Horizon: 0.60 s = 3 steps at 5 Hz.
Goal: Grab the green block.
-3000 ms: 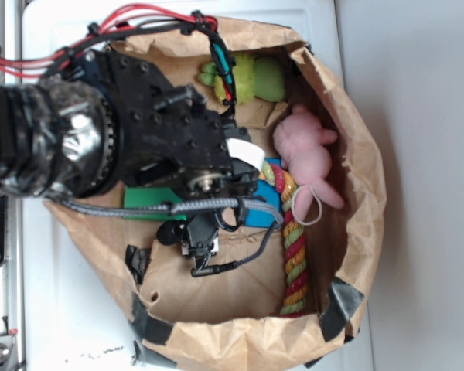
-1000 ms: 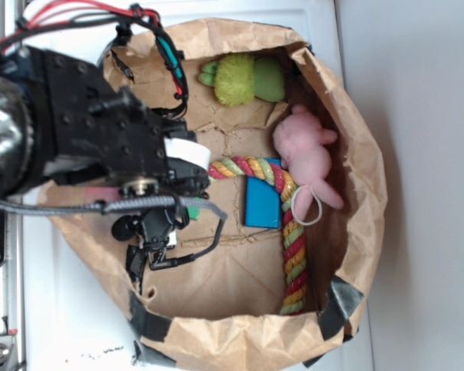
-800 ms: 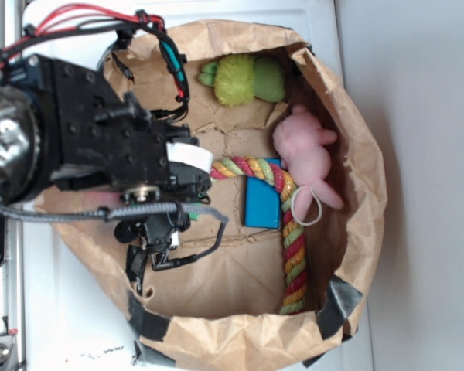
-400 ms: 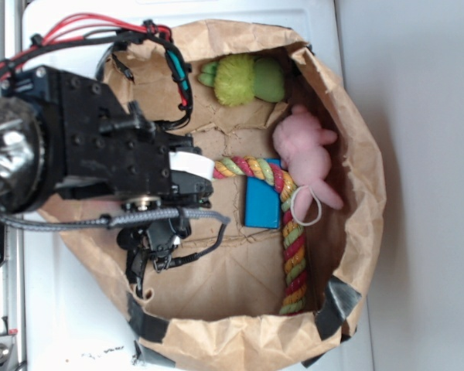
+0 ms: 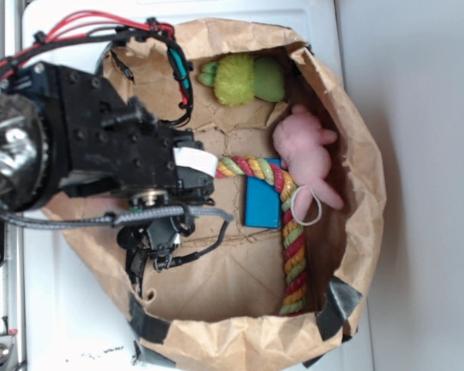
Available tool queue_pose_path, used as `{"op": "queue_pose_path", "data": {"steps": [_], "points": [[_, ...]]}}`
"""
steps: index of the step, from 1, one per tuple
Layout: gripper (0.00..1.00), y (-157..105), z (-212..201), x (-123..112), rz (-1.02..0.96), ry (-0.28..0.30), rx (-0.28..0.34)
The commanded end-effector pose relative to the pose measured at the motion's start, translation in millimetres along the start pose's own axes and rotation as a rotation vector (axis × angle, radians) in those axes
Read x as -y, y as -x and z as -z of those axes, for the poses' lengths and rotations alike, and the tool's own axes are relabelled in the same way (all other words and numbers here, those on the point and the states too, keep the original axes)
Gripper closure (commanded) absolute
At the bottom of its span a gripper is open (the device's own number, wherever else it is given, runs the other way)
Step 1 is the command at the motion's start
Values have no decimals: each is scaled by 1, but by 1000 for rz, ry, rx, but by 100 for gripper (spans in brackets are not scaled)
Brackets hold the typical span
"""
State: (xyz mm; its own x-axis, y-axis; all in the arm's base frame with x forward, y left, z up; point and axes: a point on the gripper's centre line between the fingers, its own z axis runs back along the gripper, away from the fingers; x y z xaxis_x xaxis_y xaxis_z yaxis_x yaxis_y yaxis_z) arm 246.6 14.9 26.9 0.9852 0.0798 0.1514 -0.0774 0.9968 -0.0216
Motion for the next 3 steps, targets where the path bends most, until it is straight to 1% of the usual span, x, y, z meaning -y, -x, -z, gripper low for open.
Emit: {"op": "queue_pose_path", "data": {"steps": [1, 3], "points": [[100, -12, -46, -5, 2, 63, 42], [100, -33, -78, 2, -53, 71, 55]]}}
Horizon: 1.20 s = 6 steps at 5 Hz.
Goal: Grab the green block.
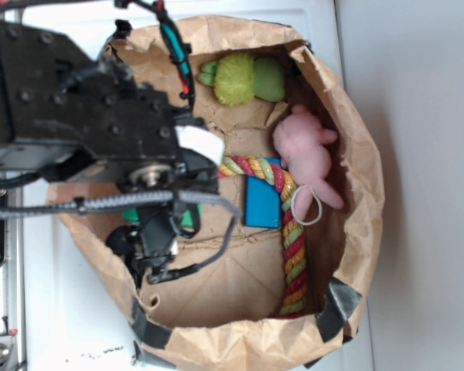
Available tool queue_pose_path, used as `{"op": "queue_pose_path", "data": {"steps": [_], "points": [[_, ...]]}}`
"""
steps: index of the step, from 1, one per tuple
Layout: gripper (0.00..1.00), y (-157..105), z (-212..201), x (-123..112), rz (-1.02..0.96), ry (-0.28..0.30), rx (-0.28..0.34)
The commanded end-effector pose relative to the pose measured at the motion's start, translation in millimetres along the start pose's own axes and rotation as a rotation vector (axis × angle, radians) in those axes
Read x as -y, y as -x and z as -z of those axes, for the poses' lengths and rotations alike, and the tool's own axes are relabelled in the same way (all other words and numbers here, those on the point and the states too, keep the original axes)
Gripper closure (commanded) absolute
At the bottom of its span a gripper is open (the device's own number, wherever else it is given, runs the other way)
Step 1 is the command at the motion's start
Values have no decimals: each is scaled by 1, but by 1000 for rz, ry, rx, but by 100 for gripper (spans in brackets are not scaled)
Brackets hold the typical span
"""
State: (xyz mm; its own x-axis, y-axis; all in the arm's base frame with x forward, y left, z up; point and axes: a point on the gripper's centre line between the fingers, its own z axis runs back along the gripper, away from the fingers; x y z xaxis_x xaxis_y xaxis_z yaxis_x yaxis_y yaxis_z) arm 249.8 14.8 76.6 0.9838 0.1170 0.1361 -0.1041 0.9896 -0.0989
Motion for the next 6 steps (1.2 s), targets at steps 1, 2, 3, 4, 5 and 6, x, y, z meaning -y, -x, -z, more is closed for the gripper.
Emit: {"op": "queue_pose_path", "data": {"steps": [1, 2, 3, 4, 5, 6], "points": [[100, -33, -51, 6, -38, -95, 99], [100, -40, -65, 6, -48, -69, 93], [100, -46, -79, 7, -64, -59, 90], [100, -50, -93, 11, -87, -60, 114], [100, -55, -96, 15, -91, -55, 108], [100, -56, -97, 17, -100, -42, 136]]}}
